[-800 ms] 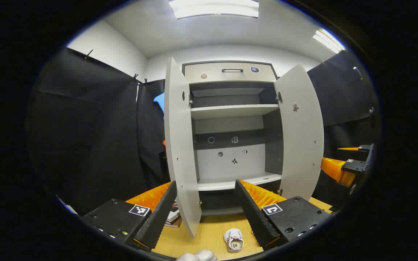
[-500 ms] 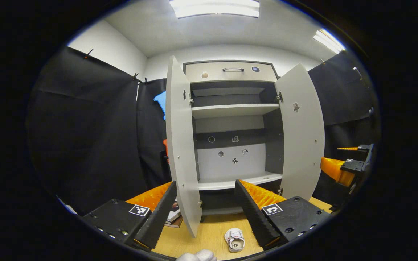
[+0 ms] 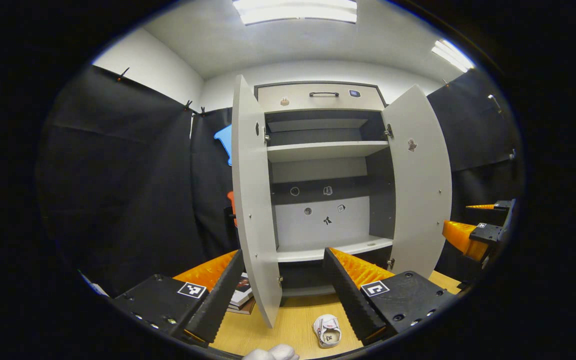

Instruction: Grab one shoe with the right hand and put it into the shoe cabinet, grab the other shoe with the left hand and put it into the shoe cabinet; then close the right door with the right hand and the left door with the left hand.

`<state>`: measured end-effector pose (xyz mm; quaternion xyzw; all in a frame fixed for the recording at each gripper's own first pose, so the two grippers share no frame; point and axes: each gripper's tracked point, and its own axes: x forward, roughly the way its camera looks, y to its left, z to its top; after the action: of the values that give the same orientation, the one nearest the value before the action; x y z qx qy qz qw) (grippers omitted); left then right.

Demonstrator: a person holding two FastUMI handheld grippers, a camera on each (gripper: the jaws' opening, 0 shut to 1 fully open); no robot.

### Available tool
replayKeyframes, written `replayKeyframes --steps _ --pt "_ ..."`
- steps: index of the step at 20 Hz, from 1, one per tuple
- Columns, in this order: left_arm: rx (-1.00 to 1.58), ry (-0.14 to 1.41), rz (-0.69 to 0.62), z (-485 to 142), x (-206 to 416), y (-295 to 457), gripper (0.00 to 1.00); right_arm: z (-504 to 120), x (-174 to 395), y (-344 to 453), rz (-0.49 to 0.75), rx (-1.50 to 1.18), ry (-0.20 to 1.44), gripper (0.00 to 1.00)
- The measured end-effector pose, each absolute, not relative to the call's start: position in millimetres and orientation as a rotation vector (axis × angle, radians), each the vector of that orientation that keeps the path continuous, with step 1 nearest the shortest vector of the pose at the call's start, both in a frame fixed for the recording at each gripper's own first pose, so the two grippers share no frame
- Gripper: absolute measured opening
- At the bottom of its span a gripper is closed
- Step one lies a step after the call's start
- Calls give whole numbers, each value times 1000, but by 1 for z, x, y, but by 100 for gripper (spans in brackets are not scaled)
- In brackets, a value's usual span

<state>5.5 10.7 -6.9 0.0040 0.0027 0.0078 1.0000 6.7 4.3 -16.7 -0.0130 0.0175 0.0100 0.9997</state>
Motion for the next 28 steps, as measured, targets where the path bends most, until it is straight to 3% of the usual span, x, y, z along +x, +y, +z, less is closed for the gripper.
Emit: replayKeyframes --steps 5,15,20,28 --pt "21 28 14 -19 9 12 96 -111 12 20 53 -49 158 99" --pt "60 84 47 -41 16 31 96 -388 25 73 127 88 671 95" --pt "82 107 83 -51 21 47 96 -439 63 79 87 113 751 91" --pt "72 152 118 -70 38 61 96 -466 121 78 52 112 804 88"
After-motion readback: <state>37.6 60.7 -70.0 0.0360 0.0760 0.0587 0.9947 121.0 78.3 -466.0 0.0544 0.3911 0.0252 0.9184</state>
